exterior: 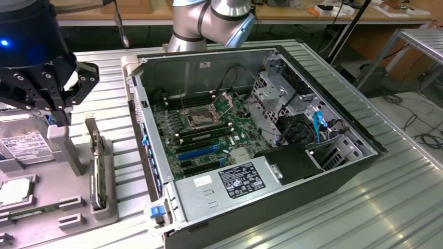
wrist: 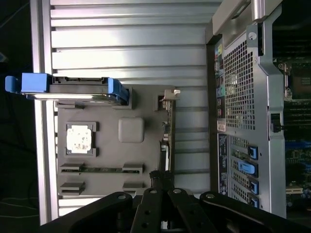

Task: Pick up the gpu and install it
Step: 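Pick up the gpu and move the gpu toward the slot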

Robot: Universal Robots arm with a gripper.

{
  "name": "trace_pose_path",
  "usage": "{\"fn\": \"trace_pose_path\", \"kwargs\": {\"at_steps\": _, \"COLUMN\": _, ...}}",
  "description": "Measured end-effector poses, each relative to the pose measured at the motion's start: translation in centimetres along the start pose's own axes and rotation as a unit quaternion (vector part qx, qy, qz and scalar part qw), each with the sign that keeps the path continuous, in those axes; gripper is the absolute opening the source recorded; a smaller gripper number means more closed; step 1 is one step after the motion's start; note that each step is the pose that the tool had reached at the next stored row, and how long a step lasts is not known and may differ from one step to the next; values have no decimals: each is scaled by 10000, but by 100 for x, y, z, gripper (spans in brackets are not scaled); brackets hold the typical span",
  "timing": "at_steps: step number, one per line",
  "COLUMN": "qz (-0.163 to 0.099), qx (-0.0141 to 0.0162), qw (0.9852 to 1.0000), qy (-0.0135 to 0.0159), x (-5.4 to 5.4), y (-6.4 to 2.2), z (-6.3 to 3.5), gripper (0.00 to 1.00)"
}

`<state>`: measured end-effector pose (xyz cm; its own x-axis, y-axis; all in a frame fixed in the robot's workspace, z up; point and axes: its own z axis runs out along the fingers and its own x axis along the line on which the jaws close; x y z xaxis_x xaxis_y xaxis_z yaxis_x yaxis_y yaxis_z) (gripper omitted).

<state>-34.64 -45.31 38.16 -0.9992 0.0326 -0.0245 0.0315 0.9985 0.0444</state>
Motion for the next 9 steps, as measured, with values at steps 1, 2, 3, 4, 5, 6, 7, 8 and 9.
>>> {"fn": "trace_pose_path", "kwargs": {"at_steps": 1, "qz": 0, "qx": 0, "qw": 10000, "qy": 0, "x": 1, "y": -1, "z": 25, "gripper": 11}}
{"fn": "trace_pose_path", "kwargs": {"at_steps": 2, "qz": 0, "qx": 0, "qw": 10000, "qy": 0, "x": 1, "y": -2, "z": 52, "gripper": 11}}
{"fn": "trace_pose_path", "kwargs": {"at_steps": 3, "qz": 0, "qx": 0, "qw": 10000, "qy": 0, "x": 2, "y": -3, "z": 77, "gripper": 11}}
{"fn": "trace_pose_path", "kwargs": {"at_steps": 4, "qz": 0, "qx": 1, "qw": 10000, "qy": 1, "x": 2, "y": -3, "z": 77, "gripper": 11}}
{"fn": "trace_pose_path", "kwargs": {"at_steps": 5, "qz": 0, "qx": 1, "qw": 10000, "qy": 1, "x": 2, "y": -3, "z": 77, "gripper": 11}}
{"fn": "trace_pose_path", "kwargs": {"at_steps": 6, "qz": 0, "qx": 0, "qw": 10000, "qy": 0, "x": 2, "y": -4, "z": 77, "gripper": 11}}
{"fn": "trace_pose_path", "kwargs": {"at_steps": 7, "qz": 0, "qx": 0, "qw": 10000, "qy": 0, "x": 2, "y": -3, "z": 77, "gripper": 11}}
{"fn": "trace_pose_path", "kwargs": {"at_steps": 8, "qz": 0, "qx": 0, "qw": 10000, "qy": 0, "x": 2, "y": -3, "z": 77, "gripper": 11}}
{"fn": "trace_pose_path", "kwargs": {"at_steps": 9, "qz": 0, "qx": 0, "qw": 10000, "qy": 0, "x": 2, "y": -3, "z": 77, "gripper": 11}}
